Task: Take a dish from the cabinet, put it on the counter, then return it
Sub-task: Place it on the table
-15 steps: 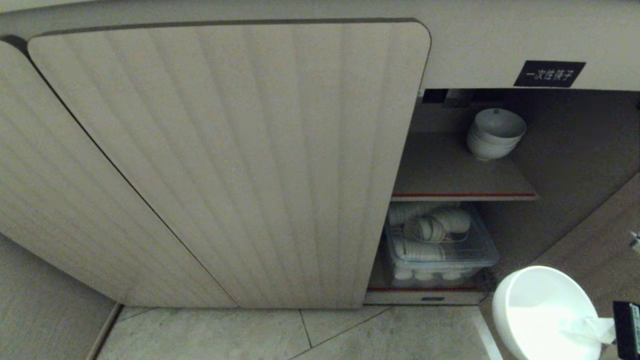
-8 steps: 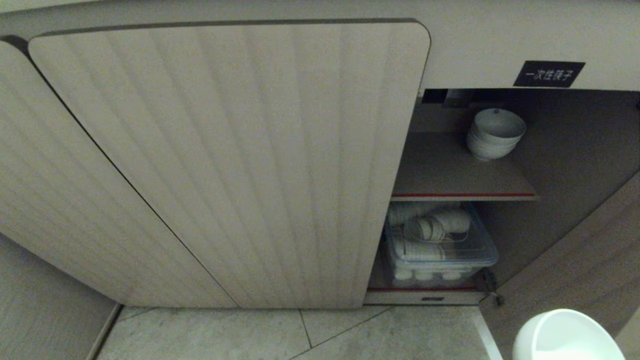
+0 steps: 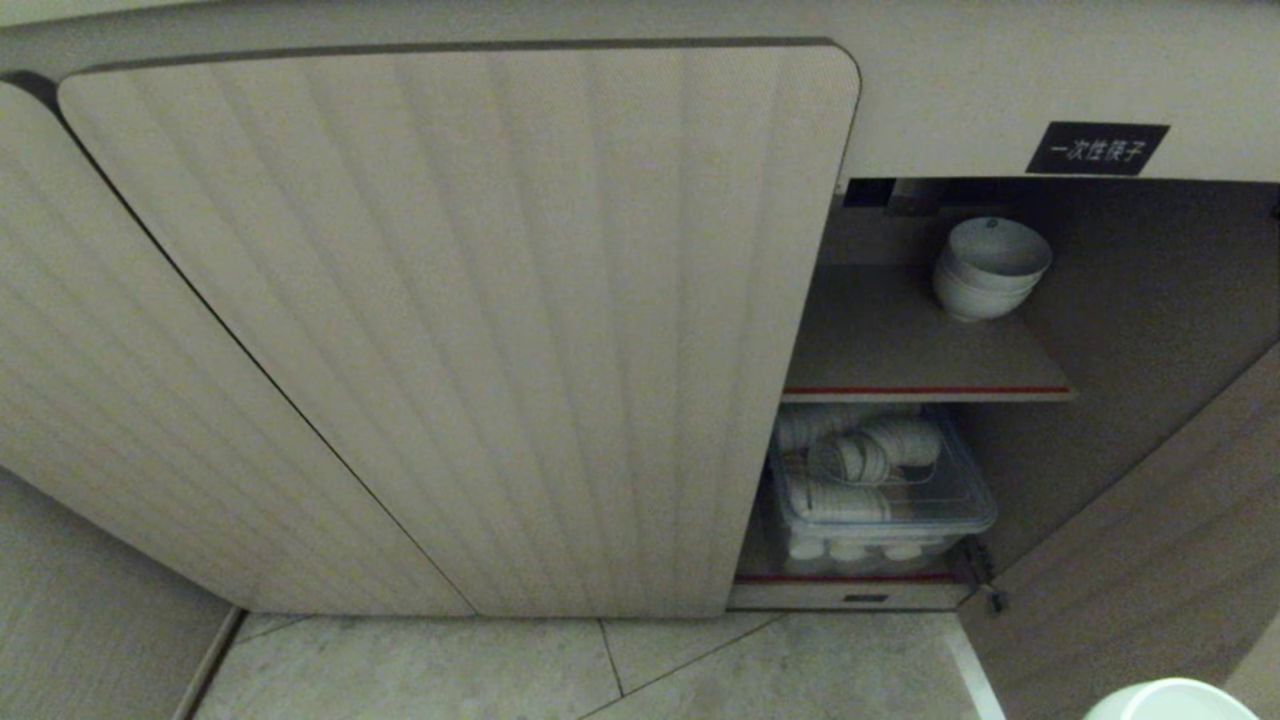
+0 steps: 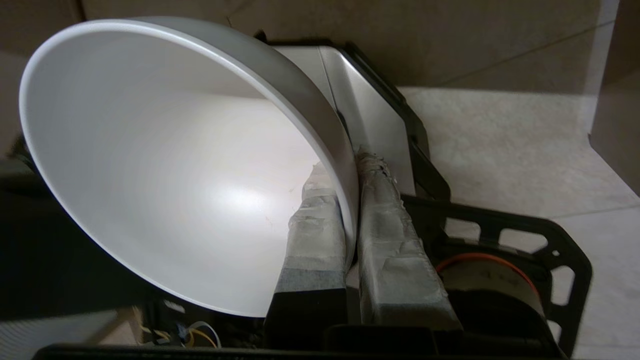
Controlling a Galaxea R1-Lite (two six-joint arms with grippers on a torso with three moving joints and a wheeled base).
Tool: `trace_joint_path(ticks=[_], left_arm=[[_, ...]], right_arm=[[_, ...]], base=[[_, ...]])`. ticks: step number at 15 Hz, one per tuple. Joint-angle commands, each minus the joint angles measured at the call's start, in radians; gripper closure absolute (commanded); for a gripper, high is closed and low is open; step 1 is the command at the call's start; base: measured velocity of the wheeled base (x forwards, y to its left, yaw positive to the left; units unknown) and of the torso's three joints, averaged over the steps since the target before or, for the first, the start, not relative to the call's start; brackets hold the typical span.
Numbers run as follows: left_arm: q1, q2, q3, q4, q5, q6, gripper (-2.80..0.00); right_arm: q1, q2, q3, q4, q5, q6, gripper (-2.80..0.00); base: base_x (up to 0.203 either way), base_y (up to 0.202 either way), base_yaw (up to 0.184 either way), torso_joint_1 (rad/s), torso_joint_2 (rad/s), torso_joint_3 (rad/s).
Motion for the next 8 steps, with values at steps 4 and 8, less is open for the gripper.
trace_joint_path(ticks=[4,8], left_arm=[[0.0,0.0,0.0,0.0,-0.001,0.0,0.0],[0.001,0.0,0.0,0.0,-0.001,0.0,0.0]], right_arm=[[0.0,-0.018,-0.006,0.059,0.001,-0.069,0.0],[0.0,-0.018,-0.034,0.084,0.0,-0.096,0.0]], base=[[0.0,0.0,0.0,0.0,0.0,0.0],[0.0,0.0,0.0,0.0,0.0,0.0]])
